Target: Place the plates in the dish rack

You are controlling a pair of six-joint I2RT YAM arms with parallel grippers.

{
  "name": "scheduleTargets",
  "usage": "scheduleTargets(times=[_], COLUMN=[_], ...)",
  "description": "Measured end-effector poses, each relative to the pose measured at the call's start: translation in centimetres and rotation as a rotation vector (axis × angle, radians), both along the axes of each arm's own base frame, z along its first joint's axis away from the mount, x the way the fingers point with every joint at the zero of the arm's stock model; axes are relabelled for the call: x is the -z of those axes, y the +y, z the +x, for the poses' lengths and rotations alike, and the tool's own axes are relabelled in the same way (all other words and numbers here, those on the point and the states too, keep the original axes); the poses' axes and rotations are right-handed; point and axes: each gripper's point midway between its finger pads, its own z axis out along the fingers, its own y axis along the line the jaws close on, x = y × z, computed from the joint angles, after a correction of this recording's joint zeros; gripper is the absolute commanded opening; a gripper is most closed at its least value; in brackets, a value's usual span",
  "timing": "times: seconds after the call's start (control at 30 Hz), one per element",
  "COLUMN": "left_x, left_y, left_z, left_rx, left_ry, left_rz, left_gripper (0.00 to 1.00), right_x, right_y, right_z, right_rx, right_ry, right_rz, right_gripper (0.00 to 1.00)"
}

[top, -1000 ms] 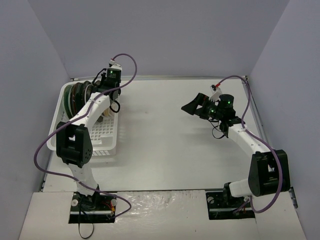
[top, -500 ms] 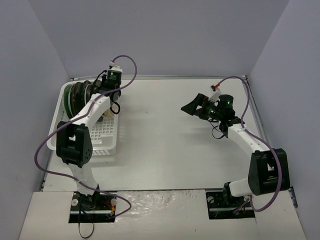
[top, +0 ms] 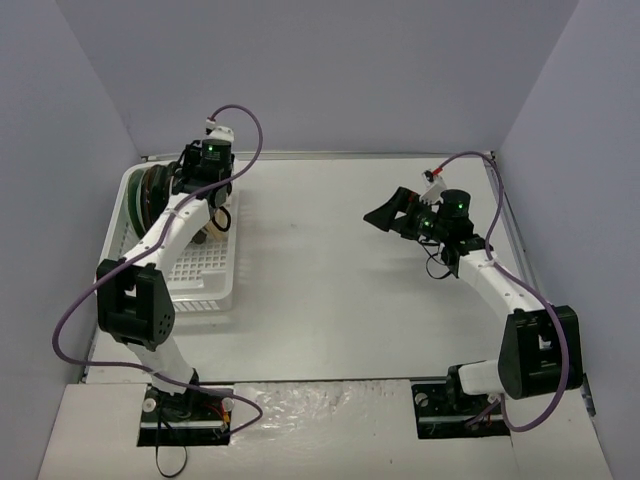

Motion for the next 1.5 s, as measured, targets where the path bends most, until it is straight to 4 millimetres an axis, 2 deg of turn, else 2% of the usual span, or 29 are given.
scheduleTargets(times=[0.2, 0.37, 0.43, 0.53, 0.63, 0.77, 0.87, 0.97, 1.1, 1.23, 1.5], left_x=[-4.5, -8.4, -10.1, -13.0, -14.9, -14.5, -12.7, -11.4, -9.5, -8.5, -5.8], left_y=[-0.7, -1.5, -1.7, -1.8, -1.2, 0.1, 1.0, 1.7, 2.5, 3.2, 4.5], left_z=[-1.2, -3.1, -4.3, -6.6, -10.1, -15.8, -19.5, -22.7, -26.3, -28.6, -31.3], left_rx=[0.038, 0.078, 0.094, 0.120, 0.130, 0.123, 0.103, 0.085, 0.065, 0.044, -0.007], left_ry=[-0.108, -0.200, -0.233, -0.293, -0.345, -0.359, -0.340, -0.337, -0.311, -0.297, -0.235], left_rz=[-0.081, -0.181, -0.212, -0.258, -0.291, -0.315, -0.335, -0.360, -0.383, -0.391, -0.364], left_gripper=[0.75, 0.92, 0.96, 0.97, 0.97, 0.97, 0.97, 0.97, 0.97, 0.97, 0.97], right_x=[-1.2, -2.0, -2.3, -3.1, -3.9, -5.8, -8.0, -10.0, -11.3, -11.8, -13.2], right_y=[-0.1, -0.4, -0.7, -1.1, -1.9, -3.4, -4.9, -6.4, -8.1, -8.8, -10.7], right_z=[-0.5, -0.8, -1.0, -1.3, -1.6, -2.3, -2.9, -3.5, -4.9, -6.2, -8.1], right_rx=[-0.003, 0.007, 0.018, 0.035, 0.080, 0.156, 0.226, 0.305, 0.396, 0.445, 0.552], right_ry=[-0.032, -0.056, -0.065, -0.086, -0.110, -0.168, -0.231, -0.294, -0.348, -0.382, -0.430], right_rz=[-0.003, -0.018, -0.031, -0.046, -0.076, -0.118, -0.156, -0.197, -0.275, -0.354, -0.415], right_gripper=[1.00, 1.00, 1.00, 1.00, 1.00, 1.00, 1.00, 1.00, 1.00, 1.00, 1.00])
